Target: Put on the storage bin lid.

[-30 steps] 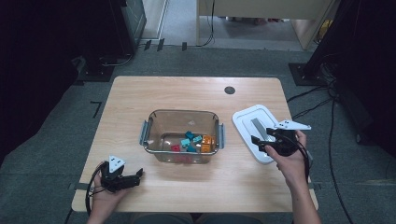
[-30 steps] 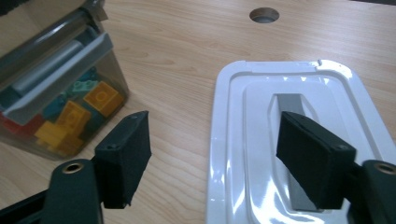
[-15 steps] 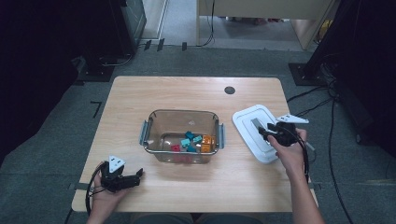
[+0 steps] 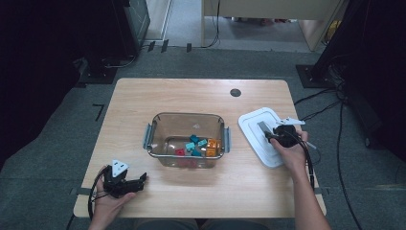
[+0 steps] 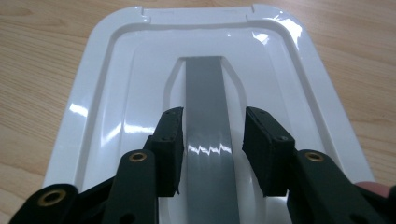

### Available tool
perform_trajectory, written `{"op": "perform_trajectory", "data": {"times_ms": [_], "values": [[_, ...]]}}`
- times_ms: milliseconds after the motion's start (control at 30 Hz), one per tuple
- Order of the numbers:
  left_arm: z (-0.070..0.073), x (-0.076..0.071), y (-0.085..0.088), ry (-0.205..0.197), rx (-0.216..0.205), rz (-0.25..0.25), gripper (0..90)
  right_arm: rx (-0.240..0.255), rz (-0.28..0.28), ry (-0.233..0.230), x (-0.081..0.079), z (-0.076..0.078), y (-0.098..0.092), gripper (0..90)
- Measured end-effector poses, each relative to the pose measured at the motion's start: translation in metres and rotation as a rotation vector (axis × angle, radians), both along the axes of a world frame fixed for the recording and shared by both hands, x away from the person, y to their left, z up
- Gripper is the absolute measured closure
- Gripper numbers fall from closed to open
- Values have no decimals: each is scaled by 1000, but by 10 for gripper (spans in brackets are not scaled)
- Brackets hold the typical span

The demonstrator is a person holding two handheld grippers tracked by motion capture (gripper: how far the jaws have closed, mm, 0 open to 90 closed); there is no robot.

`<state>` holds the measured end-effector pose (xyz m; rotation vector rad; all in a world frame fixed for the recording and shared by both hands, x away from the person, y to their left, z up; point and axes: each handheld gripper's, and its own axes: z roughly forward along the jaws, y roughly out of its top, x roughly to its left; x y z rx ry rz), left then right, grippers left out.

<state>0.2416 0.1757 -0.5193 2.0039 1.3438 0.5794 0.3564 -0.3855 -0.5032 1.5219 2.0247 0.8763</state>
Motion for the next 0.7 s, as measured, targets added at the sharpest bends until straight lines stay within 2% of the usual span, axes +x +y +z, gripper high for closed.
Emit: {"op": "perform_trajectory", "data": {"times_ms": [167,267,467,533,700], "values": [[0,0,0,0,1,-1,69,25,-1,-31,-2,-7,-1,628],[0,0,0,0,1,-1,69,42,-3,-32,-5,-8,-3,673],[0,0,0,0,1,-2,70,41,16,-32,-23,-8,2,679],[0,0,0,0,1,-2,70,42,19,-19,-33,-6,5,679],[0,0,0,0,1,-1,70,63,28,48,-64,-1,15,679]]}}
